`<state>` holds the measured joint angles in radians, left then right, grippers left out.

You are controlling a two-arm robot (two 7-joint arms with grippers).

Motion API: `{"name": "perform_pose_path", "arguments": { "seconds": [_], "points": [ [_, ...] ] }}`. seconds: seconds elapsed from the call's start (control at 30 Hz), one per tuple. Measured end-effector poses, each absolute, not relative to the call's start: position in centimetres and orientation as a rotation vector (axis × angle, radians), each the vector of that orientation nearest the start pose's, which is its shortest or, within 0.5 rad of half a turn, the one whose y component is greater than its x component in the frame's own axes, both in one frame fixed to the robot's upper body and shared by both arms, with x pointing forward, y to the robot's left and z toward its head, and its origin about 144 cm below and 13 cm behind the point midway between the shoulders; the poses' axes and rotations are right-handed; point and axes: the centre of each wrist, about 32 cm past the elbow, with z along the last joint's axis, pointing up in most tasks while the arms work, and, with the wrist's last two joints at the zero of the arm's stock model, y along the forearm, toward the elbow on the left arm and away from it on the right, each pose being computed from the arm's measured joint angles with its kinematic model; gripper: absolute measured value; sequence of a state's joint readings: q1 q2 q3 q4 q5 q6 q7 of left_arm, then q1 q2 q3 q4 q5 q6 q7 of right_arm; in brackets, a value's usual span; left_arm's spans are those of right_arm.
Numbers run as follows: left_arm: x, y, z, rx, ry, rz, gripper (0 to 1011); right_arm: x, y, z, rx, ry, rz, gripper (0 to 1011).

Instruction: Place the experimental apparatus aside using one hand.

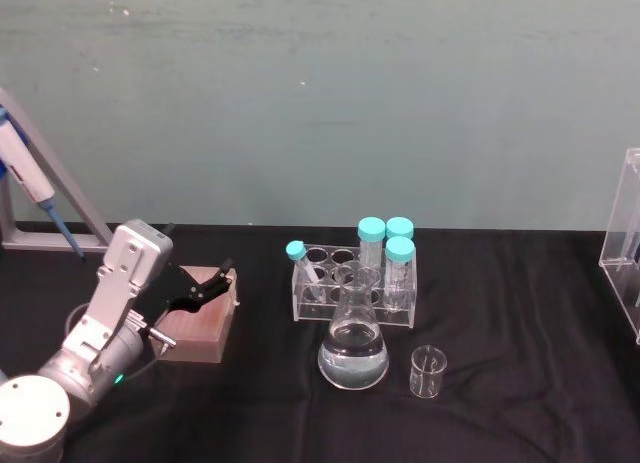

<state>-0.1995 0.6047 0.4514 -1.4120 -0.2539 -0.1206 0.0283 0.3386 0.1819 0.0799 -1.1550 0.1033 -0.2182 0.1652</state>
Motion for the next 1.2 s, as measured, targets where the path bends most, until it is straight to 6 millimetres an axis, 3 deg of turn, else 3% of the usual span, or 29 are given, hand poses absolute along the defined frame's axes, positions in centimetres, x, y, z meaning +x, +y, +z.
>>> {"name": "perform_pose_path", "arguments": {
  "seconds": [1.2],
  "points": [
    [48.86,30.97,113.98,0.304,-0.285,1.248,1000,54.96,-33.22,114.84,0.075,-0.136,-1.551,599]
  ]
}}
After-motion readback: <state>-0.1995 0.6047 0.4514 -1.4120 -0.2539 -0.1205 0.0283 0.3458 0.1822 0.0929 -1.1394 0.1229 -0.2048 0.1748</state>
